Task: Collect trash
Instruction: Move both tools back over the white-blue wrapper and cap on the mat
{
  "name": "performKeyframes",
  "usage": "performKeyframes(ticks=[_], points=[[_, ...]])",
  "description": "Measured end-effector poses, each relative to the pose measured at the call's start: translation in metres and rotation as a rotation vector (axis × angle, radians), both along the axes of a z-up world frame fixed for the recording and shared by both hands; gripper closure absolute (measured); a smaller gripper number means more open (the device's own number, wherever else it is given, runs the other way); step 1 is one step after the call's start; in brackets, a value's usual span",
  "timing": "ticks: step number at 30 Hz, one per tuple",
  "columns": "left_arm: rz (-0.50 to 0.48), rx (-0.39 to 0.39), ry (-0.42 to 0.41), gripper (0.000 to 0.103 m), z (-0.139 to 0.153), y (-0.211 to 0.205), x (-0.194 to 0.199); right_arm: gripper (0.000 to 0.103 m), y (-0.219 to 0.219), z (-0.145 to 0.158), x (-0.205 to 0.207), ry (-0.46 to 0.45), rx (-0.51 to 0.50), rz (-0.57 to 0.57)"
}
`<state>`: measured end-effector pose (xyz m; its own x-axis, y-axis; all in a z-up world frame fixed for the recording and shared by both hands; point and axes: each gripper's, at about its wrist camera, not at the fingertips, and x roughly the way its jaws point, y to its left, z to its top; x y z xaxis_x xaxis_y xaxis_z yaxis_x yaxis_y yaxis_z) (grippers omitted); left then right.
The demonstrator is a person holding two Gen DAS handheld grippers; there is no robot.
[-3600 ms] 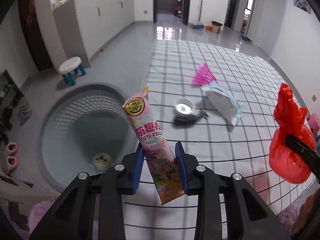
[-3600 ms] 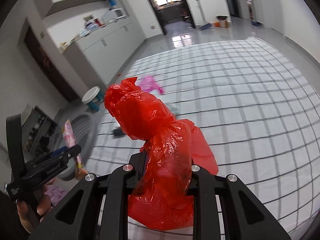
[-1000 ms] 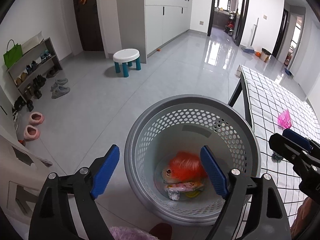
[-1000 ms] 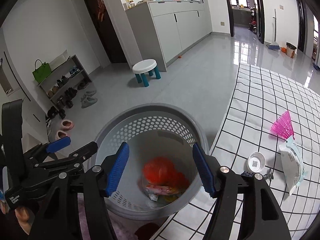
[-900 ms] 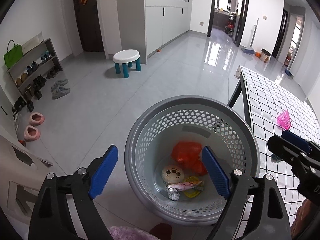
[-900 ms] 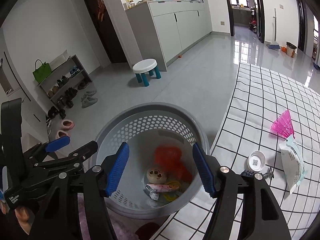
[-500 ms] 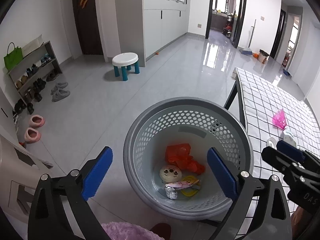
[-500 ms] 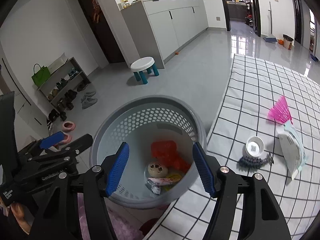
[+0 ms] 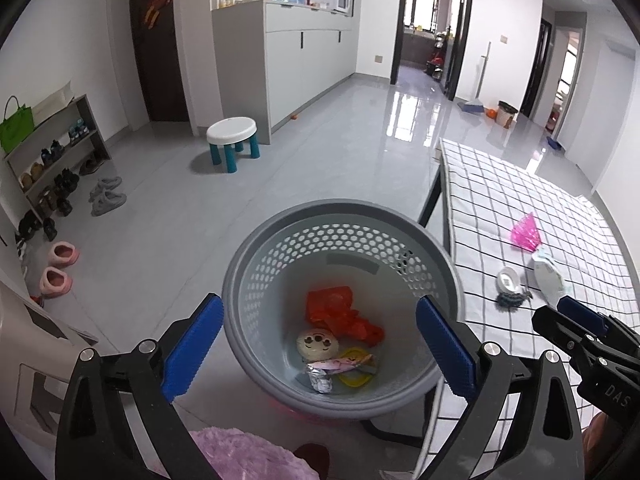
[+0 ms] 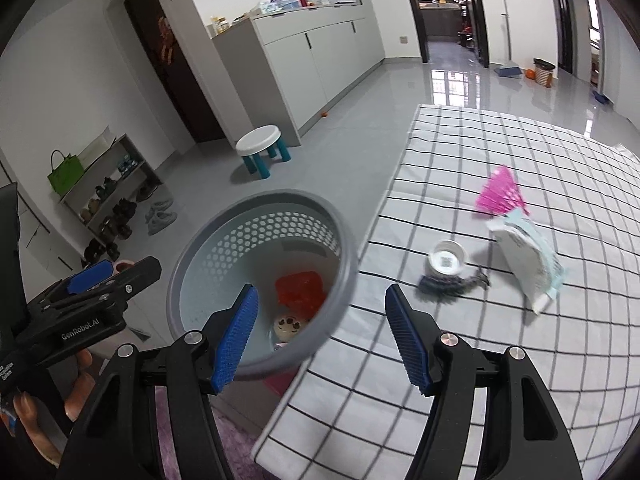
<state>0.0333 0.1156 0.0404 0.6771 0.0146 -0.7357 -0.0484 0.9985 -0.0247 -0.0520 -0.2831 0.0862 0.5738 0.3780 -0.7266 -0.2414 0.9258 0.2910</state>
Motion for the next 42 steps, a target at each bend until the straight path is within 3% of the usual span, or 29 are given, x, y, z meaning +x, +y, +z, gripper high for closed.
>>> performKeyframes(ticks=[20, 42], points=[[-0.123, -0.005, -0.009, 0.007, 0.010, -0.063, -0.018, 0.039, -0.085, 0.007, -0.034, -0.019, -0.011, -0.155], [-0.201, 0.009, 0.009, 0.007, 0.002, -0.114, 0.003, 0.039, -0.147, -0.002, -0.014, -0.007, -0.022, -0.246]])
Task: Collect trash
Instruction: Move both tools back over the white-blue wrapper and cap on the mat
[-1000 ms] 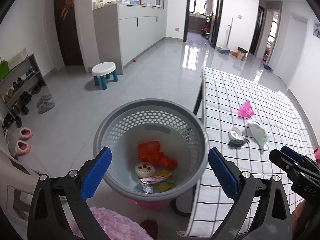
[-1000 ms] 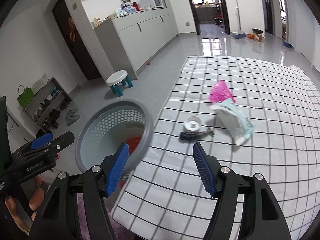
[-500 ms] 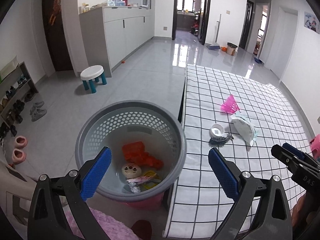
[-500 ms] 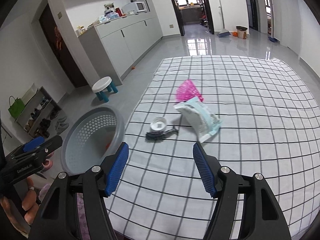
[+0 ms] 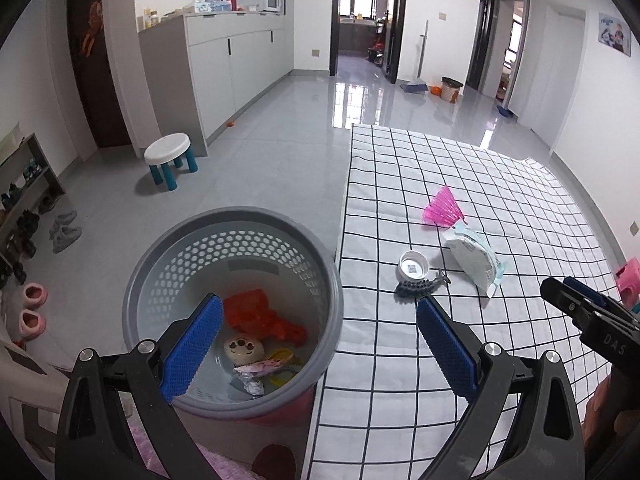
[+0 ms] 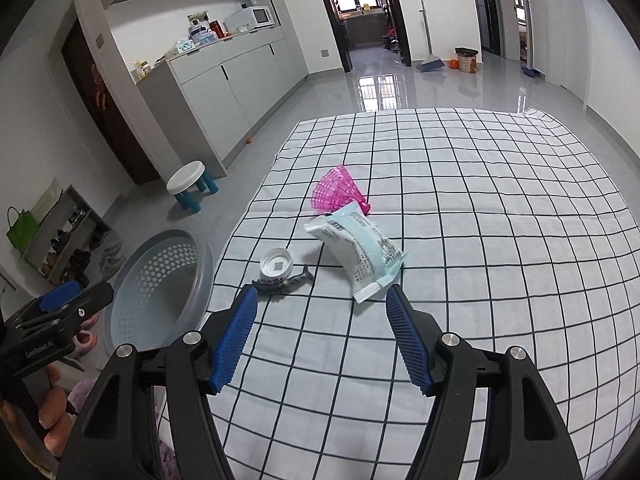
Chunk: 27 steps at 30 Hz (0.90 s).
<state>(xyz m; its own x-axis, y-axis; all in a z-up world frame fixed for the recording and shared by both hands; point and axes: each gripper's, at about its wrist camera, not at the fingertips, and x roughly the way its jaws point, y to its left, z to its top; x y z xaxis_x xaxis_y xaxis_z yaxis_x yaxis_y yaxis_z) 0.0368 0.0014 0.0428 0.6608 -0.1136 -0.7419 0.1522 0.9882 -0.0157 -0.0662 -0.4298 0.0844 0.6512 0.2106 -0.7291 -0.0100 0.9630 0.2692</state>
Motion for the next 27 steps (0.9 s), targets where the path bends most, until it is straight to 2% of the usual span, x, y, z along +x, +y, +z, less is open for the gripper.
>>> performKeyframes(ticks=[27], points=[[-0.031, 0.000, 0.052, 0.007, -0.031, -0.021, 0.031, 0.039, -0.018, -0.014, 0.044, 0.031, -0.052, 0.004]])
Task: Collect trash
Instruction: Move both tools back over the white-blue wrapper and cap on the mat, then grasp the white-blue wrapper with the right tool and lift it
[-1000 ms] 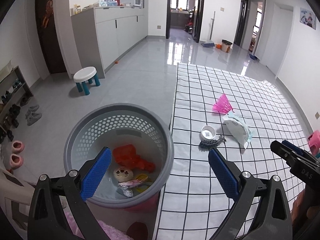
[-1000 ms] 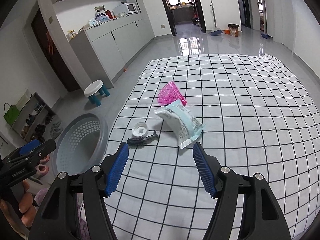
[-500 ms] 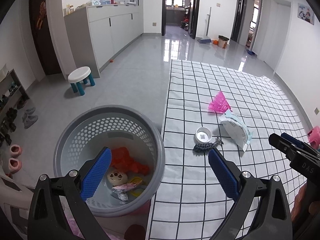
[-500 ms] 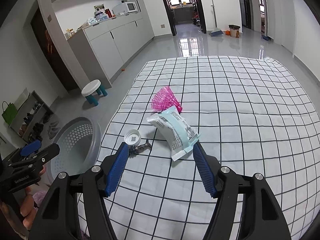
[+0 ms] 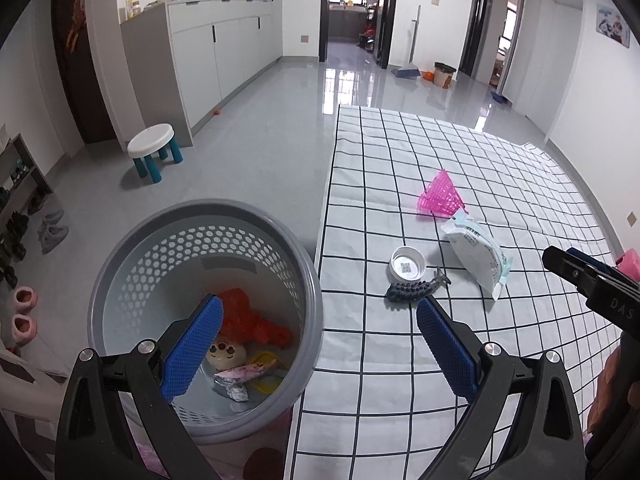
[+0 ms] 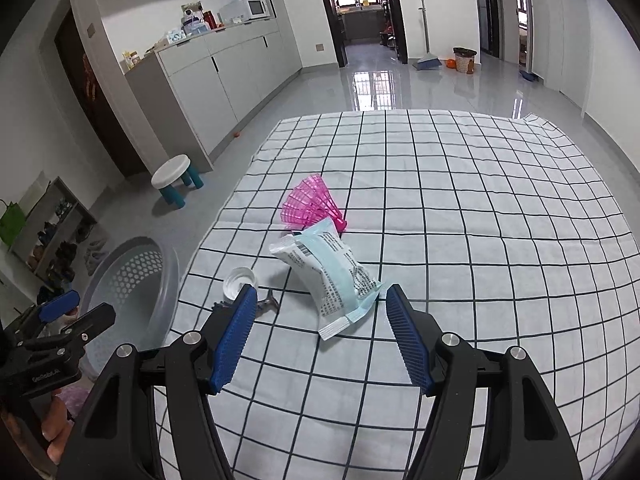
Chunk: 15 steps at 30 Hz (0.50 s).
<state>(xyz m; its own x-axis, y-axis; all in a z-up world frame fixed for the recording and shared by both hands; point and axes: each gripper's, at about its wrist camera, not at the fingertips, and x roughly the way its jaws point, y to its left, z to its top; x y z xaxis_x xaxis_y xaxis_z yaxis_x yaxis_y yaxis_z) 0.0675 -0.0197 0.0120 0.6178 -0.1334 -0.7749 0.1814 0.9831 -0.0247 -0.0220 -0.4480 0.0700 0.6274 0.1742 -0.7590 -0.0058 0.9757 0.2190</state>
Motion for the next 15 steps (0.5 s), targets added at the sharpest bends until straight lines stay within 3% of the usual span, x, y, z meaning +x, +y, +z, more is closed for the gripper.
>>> performKeyframes(ticks=[15], points=[[-0.003, 0.008, 0.032, 0.007, -0.015, -0.005, 0.009, 0.039, 0.011, -0.025, 0.042, 0.087, -0.058, 0.089]])
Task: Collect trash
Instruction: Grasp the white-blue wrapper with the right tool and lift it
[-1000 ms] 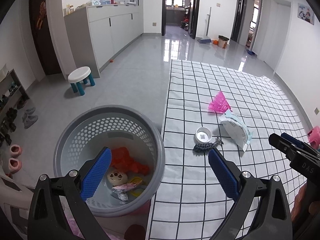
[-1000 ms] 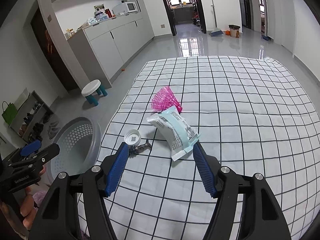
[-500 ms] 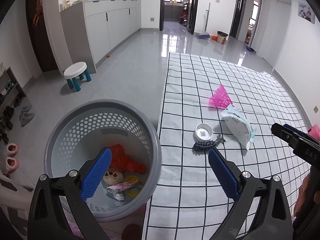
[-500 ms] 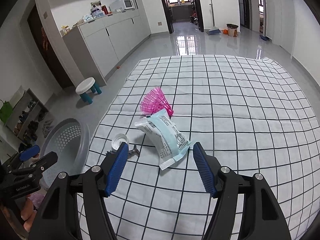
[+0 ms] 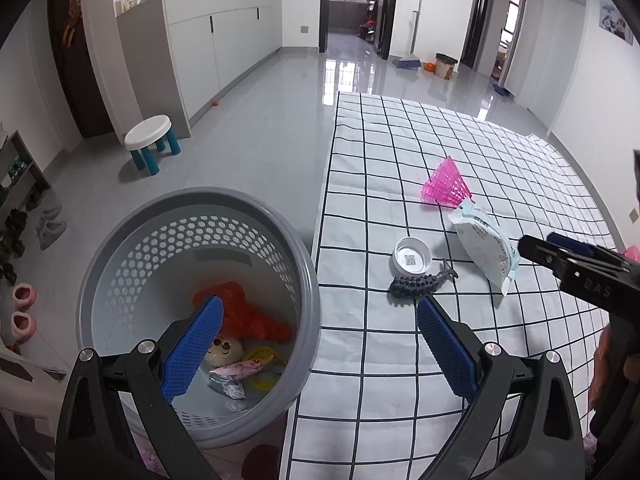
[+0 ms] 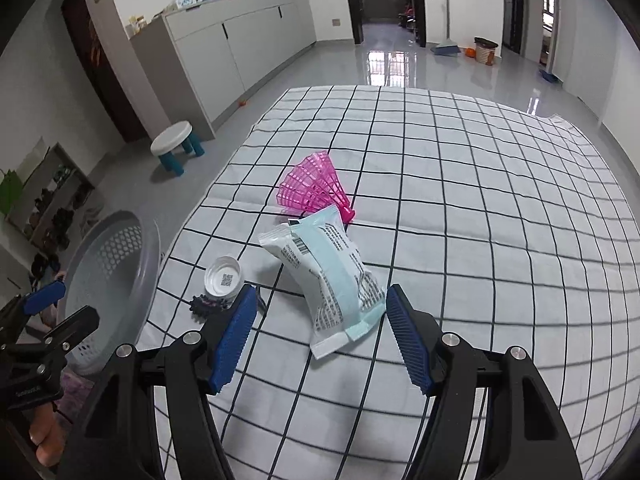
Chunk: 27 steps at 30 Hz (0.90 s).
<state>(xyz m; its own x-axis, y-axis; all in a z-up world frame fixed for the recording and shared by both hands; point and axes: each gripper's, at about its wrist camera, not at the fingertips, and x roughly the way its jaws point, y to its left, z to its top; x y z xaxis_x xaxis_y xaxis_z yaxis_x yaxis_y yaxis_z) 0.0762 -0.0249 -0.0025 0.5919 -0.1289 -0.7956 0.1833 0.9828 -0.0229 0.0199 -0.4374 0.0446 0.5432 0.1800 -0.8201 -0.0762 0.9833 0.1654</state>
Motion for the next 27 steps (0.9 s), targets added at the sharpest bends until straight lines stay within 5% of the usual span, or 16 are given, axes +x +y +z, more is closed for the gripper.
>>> performKeyframes(ticks=[27], points=[[-0.003, 0.013, 0.033, 0.007, -0.014, -0.007, 0.007, 0.039, 0.022, -0.052, 0.056, 0.082, -0.120, 0.116]])
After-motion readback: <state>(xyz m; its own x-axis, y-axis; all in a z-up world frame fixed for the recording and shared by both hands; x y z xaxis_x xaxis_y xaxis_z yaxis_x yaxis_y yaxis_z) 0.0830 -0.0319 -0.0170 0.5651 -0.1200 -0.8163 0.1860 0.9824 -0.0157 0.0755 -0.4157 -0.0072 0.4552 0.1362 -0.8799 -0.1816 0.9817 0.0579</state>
